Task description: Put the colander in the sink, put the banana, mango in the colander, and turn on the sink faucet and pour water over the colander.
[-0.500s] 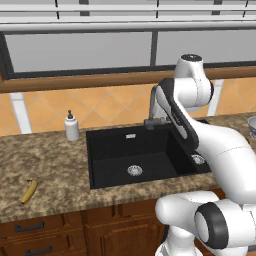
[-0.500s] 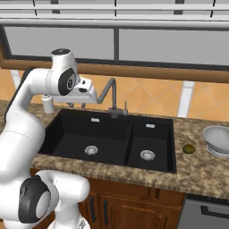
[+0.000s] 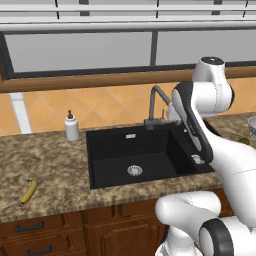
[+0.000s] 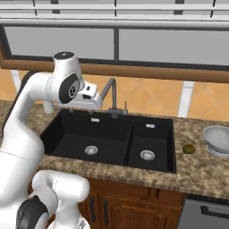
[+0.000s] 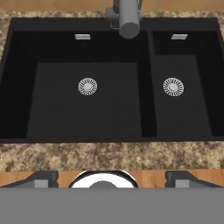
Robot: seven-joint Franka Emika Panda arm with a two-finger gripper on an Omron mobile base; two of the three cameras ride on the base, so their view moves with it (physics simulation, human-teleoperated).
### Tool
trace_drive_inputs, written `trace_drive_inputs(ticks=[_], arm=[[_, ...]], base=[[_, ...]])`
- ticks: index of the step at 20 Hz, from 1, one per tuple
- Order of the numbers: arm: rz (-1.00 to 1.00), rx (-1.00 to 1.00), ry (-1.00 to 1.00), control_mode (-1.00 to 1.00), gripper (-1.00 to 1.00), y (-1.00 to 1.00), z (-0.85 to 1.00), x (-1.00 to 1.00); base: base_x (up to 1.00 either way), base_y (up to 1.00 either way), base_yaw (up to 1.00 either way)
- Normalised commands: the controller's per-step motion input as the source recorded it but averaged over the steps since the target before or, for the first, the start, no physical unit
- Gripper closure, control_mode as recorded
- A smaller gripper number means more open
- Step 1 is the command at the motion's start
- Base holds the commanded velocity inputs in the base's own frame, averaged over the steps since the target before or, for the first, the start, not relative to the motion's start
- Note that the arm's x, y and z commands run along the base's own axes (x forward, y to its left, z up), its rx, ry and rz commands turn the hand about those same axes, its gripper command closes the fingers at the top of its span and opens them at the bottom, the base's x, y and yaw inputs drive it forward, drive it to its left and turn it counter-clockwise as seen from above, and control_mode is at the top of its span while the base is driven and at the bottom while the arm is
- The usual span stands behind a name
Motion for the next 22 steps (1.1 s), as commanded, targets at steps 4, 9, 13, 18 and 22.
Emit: trace_drive_inputs(ticks=[4, 9, 13, 18, 22], arm=[[-0.05, 0.03, -0.02, -1.0, -1.0, -0.94, -0.21, -0.6], [-0.05, -0.08, 0.0, -1.0, -1.0, -1.0, -0.21, -0.57], [-0.03, -0.17, 0.0, -1.0, -1.0, -1.0, -0.04, -0.35], [-0.01, -0.12, 0.0, -1.0, -1.0, -1.0, 0.0, -0.1], [0.0, -0.03, 0.0, -1.0, -1.0, -1.0, 0.0, 0.0]], base=[[0.0, 0.0, 0.0], [0.0, 0.0, 0.0], [0.0, 0.0, 0.0], [0.0, 0.0, 0.0], [0.0, 0.0, 0.0]])
